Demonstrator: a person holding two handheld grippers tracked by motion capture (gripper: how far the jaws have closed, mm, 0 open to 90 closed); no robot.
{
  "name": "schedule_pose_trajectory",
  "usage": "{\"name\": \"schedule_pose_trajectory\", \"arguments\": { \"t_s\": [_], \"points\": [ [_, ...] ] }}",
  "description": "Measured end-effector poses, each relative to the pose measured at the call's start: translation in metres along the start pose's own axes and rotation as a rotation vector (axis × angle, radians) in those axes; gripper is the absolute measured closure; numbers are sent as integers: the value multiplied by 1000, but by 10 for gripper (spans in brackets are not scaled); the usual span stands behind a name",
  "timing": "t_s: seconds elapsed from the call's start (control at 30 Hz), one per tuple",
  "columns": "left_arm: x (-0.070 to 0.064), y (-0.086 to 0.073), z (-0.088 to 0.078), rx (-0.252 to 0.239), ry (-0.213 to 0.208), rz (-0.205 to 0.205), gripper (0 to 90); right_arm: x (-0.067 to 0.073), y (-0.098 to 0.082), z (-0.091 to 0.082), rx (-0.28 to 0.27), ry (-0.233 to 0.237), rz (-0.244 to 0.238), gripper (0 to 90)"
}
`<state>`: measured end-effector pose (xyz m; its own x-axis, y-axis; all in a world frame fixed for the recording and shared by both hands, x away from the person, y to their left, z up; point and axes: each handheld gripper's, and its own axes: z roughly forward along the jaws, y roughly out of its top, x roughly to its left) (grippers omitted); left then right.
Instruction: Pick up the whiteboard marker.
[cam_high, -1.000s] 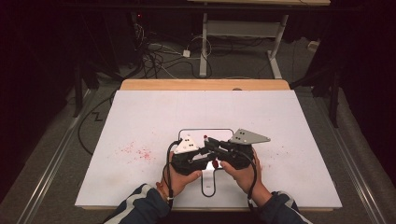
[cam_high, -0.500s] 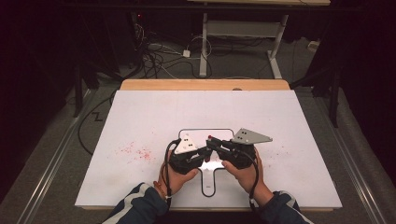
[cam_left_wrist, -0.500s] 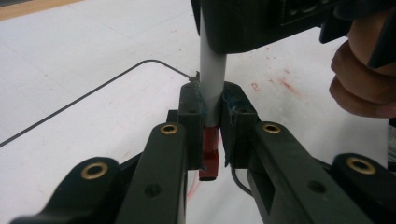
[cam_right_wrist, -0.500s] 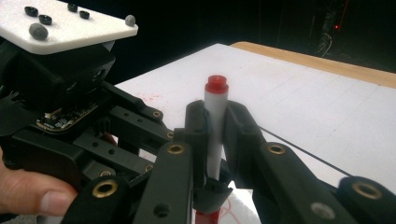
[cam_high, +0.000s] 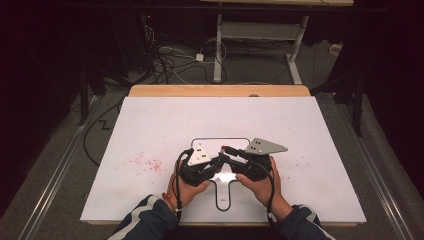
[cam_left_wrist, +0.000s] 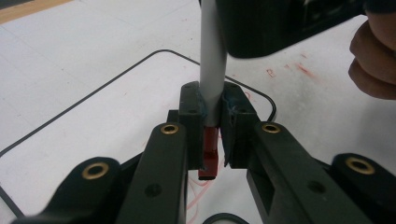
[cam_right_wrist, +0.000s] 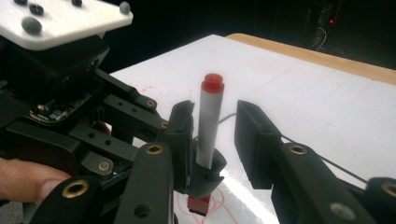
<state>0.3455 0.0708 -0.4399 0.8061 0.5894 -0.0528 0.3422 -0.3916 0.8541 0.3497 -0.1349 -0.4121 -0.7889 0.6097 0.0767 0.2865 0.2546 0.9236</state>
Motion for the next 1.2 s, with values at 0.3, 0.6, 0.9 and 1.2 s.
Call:
{"name": "schedule_pose_trajectory", "arguments": {
  "t_s": [0.3, 0.6, 0.9, 1.2],
  "points": [
    [-1, -1, 0, 3, 7, 16, 782, -1, -4, 4, 28, -1, -4, 676],
    [7, -4, -3, 2, 19, 7, 782, -4, -3, 2, 28, -31, -12, 544],
    [31, -28, -14, 0, 63, -43, 782, -16, -13, -30, 45, -76, -103, 509],
    [28, -35, -13, 22, 55, -4, 782, -27, -27, -68, 46, -115, -130, 478]
  ]
}}
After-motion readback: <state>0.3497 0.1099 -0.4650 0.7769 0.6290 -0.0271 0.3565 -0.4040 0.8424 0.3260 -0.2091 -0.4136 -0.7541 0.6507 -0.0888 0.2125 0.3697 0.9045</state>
